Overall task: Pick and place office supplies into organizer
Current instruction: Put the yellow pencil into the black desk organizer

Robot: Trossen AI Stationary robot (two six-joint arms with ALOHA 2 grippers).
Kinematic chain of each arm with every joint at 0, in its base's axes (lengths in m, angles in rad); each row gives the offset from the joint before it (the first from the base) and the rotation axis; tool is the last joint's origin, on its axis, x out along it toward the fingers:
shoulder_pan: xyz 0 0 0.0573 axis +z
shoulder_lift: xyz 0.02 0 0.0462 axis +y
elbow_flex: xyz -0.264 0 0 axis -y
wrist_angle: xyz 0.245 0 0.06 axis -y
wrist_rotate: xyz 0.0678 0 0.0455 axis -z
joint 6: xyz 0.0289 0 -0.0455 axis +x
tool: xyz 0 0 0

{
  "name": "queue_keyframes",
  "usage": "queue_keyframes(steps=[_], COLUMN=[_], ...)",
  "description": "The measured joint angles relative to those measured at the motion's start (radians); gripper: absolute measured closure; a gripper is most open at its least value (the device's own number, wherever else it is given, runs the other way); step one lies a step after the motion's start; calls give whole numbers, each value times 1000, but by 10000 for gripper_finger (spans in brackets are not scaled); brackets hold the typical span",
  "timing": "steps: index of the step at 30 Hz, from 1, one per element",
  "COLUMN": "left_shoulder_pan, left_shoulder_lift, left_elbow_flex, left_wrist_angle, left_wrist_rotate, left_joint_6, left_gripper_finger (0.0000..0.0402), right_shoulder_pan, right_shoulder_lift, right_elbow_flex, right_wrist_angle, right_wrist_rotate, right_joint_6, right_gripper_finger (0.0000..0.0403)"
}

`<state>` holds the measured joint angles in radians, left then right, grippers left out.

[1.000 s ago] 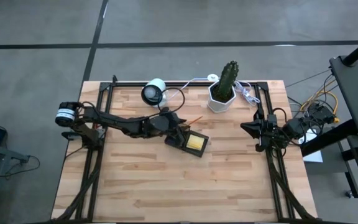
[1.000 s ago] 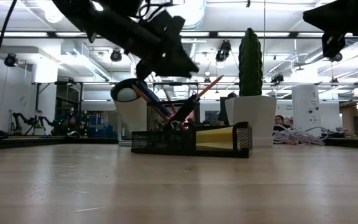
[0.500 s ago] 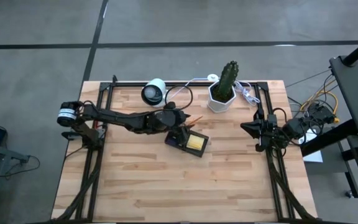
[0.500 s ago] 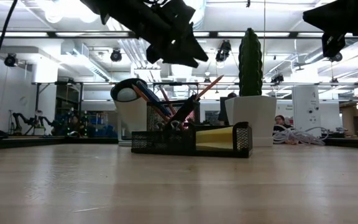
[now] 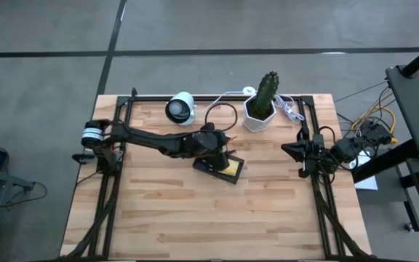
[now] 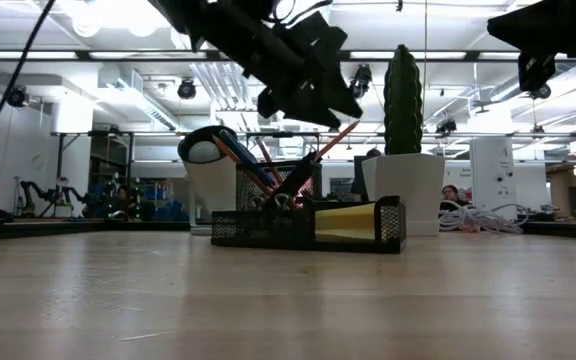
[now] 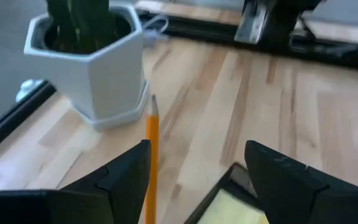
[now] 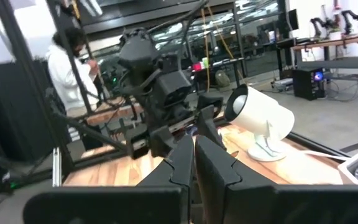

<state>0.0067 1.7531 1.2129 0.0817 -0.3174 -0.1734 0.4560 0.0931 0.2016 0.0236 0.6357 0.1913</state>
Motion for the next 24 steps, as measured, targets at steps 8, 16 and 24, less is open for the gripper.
queue_keyframes(steps=[8,16,24], left_shoulder_pan=[25,39,44], left_shoulder_lift=[55,57,61], left_elbow_flex=[63,58,58], left_wrist_angle=[-56,-62,-63], left_wrist_rotate=[-30,-29,-29], left_joint_6=[-1,-3,-3], left_gripper_finger=[159,159,199], right_shoulder_pan=[0,0,0], right_shoulder_lift=[0,0,0], right_elbow_flex=[0,0,0], right_wrist_angle=[2,2,2], right_wrist_rotate=[15,15,15], right_joint_6=[16,8,-8], right_gripper_finger=[394,394,394])
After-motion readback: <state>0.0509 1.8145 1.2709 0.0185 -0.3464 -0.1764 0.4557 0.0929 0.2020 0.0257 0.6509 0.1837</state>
